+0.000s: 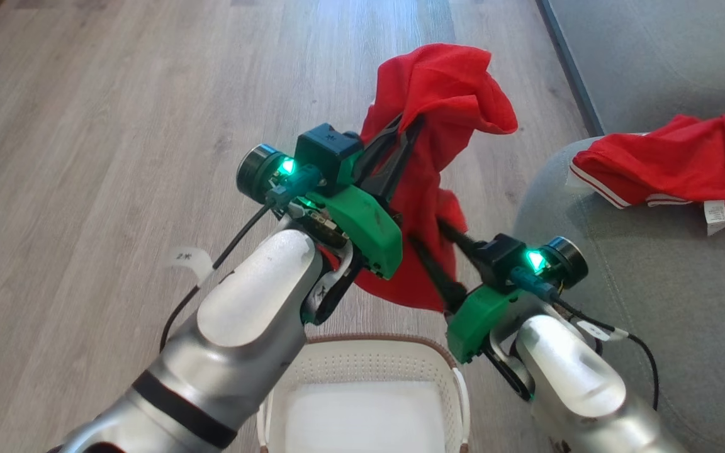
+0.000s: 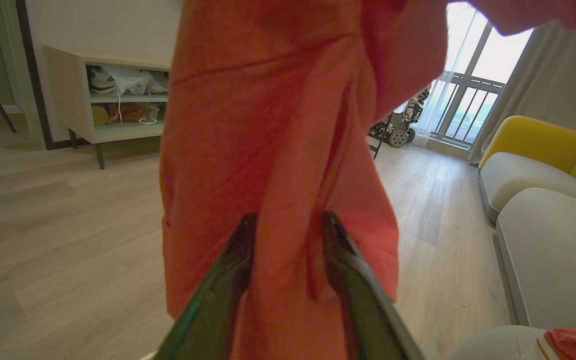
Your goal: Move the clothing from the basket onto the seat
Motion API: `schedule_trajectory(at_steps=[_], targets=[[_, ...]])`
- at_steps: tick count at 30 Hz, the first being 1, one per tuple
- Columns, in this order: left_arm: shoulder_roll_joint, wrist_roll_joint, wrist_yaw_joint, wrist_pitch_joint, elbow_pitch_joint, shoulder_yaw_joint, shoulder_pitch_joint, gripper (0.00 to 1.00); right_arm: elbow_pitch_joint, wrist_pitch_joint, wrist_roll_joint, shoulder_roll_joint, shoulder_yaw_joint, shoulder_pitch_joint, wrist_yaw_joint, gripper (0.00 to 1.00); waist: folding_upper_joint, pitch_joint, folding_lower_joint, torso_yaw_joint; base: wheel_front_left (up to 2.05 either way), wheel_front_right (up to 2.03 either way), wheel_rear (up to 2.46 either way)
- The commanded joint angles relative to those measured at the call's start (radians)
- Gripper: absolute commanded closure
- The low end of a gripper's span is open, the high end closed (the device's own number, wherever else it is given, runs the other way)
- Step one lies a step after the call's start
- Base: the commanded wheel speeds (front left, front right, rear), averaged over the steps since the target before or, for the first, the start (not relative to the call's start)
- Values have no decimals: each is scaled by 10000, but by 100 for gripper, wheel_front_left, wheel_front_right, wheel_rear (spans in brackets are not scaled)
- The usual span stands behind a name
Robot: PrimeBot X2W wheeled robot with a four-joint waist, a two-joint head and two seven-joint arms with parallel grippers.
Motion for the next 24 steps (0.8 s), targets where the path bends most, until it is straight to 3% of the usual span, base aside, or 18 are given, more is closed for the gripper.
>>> schedule_trajectory(at_steps=[1,2,8,11,12,13,24], targets=[[95,-73,63,-61,-337,301,-724,100,-239,-65,76,116,134,-522,-4,74,0,20,1,5,0,0,0],[95,-114,91,-77,-326,293,-707,100,-212,-65,172,116,165,-554,-4,100,0,39,1,4,0,0,0],[135,-290,203,-225,-70,385,-530,100,-187,-65,426,116,129,-756,-4,100,0,174,1,-132,0,0,0],[225,-377,245,-383,101,466,-368,51,-287,-65,398,116,-211,-870,-4,100,0,278,1,-325,0,0,0],[242,-400,251,-439,131,490,-322,14,-330,-65,380,116,-343,-896,-4,100,0,305,1,-378,0,0,0],[259,-424,257,-493,161,515,-272,0,-385,-65,358,116,-494,-923,-4,100,0,331,1,-439,0,0,0],[441,-521,186,-857,485,459,390,0,-1180,-65,-615,116,-2367,-1016,-4,100,0,598,1,-1568,0,0,0]])
